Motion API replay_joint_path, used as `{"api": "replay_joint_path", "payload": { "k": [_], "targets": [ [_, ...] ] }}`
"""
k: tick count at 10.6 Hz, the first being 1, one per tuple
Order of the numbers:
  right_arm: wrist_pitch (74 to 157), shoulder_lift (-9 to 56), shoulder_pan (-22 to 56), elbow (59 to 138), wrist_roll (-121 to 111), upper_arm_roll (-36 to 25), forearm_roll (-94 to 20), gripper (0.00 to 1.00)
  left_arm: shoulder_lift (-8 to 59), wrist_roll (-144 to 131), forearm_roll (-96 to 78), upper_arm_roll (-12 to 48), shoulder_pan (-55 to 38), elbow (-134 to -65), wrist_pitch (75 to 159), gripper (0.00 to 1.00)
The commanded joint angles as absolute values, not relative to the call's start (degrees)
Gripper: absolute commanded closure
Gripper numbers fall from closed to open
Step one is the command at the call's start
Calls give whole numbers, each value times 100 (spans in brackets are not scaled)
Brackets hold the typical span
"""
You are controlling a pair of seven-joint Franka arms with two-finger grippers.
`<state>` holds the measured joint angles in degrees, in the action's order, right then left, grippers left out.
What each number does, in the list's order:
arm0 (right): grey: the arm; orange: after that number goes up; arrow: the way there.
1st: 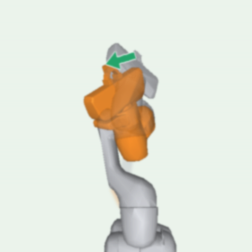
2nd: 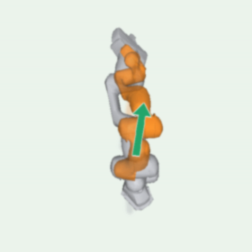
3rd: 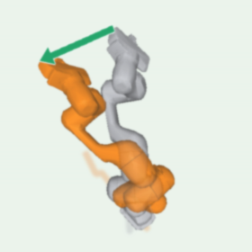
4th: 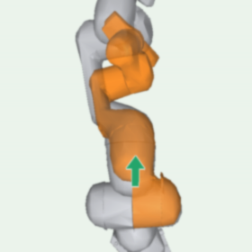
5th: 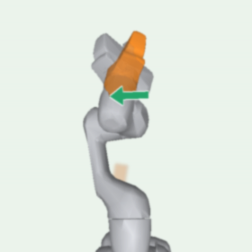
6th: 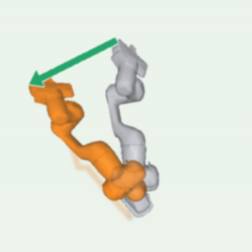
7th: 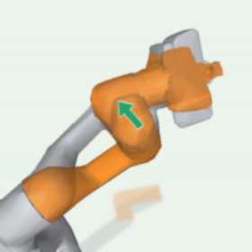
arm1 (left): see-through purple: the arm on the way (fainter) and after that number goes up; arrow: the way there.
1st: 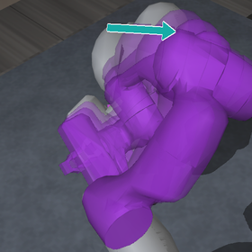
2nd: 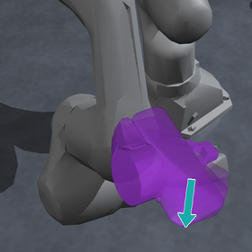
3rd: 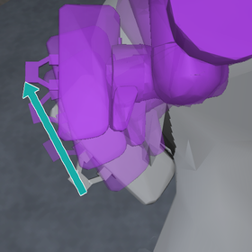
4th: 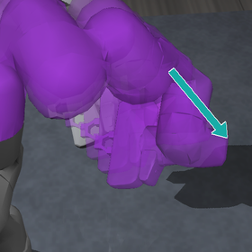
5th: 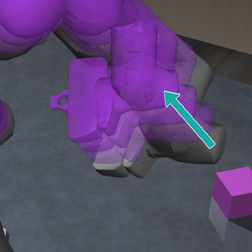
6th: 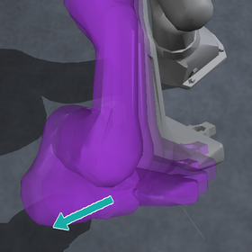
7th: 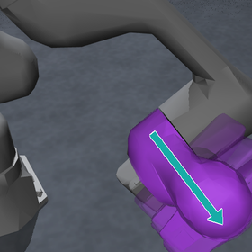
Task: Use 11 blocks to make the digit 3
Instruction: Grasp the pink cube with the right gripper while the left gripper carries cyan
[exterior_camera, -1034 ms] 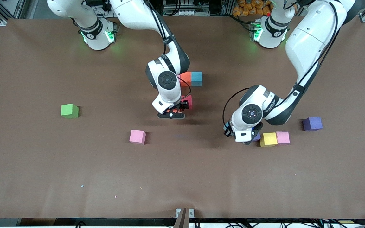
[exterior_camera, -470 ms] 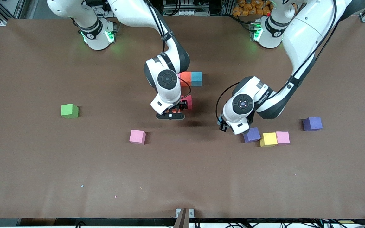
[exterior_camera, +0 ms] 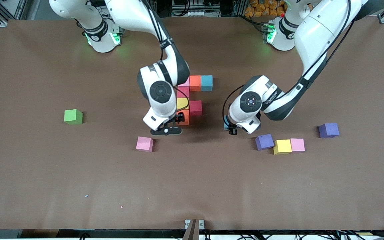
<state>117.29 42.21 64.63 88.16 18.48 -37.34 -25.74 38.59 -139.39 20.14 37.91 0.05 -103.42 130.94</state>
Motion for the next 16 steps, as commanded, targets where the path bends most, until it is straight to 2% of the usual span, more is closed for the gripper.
{"api": "replay_joint_path", "payload": {
  "k": [1,6,8,13,16],
  "targets": [
    [11881,4183,6014,8815,1731,-3691,-2540,0,3419,-14657,1925,3850,36,-11029,13787,100],
    [12514,4315,5345,8868,1204,-3622,-2610,0,3507,-15396,2214,3841,-386,-11145,14203,100],
    [12778,4543,5274,8877,1292,-3534,-2645,0,3594,-15539,2547,3832,-535,-11162,14203,100],
    [12963,4562,5150,9079,1441,-3146,-2900,0,3718,-15688,2804,3832,-650,-11153,14229,100],
    [13710,4562,5133,9465,1345,-3050,-2874,0,3770,-15697,2804,3815,-694,-11162,14379,100]
  ]
}}
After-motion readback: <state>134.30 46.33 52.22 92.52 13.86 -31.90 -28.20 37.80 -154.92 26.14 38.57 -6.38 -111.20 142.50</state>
